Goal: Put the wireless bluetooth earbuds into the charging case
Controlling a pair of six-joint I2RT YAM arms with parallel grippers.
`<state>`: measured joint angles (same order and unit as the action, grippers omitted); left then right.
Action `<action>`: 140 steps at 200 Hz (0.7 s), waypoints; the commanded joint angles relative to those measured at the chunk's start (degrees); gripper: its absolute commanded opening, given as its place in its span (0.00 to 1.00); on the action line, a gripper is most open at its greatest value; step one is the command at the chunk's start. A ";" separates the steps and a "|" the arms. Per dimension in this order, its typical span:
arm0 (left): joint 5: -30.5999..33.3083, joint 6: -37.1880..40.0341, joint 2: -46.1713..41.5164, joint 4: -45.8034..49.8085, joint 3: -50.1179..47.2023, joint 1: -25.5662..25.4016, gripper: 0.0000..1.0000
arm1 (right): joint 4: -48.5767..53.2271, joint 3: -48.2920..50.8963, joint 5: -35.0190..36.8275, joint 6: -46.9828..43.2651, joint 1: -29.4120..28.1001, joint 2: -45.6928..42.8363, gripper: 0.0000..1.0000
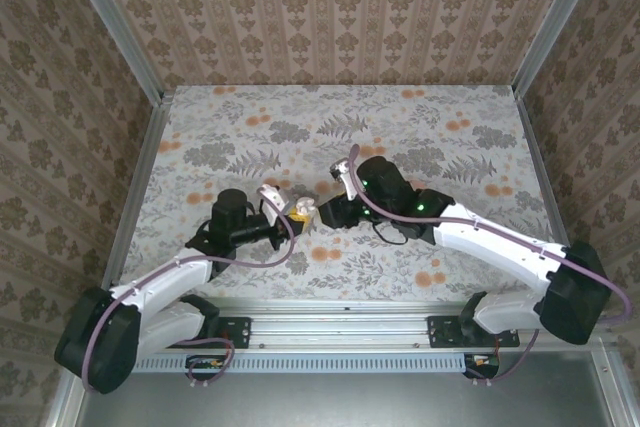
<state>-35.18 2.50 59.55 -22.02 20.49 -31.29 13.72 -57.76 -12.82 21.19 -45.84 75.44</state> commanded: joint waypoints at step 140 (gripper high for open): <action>11.80 -14.54 -13.67 17.07 2.16 19.35 0.12 | 22.63 -26.64 -0.56 1.75 2.96 23.54 0.40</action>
<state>-24.71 -9.13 47.59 -9.52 20.67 -14.55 29.95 -79.50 -15.07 21.52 -43.11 95.88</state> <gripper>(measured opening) 0.198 0.402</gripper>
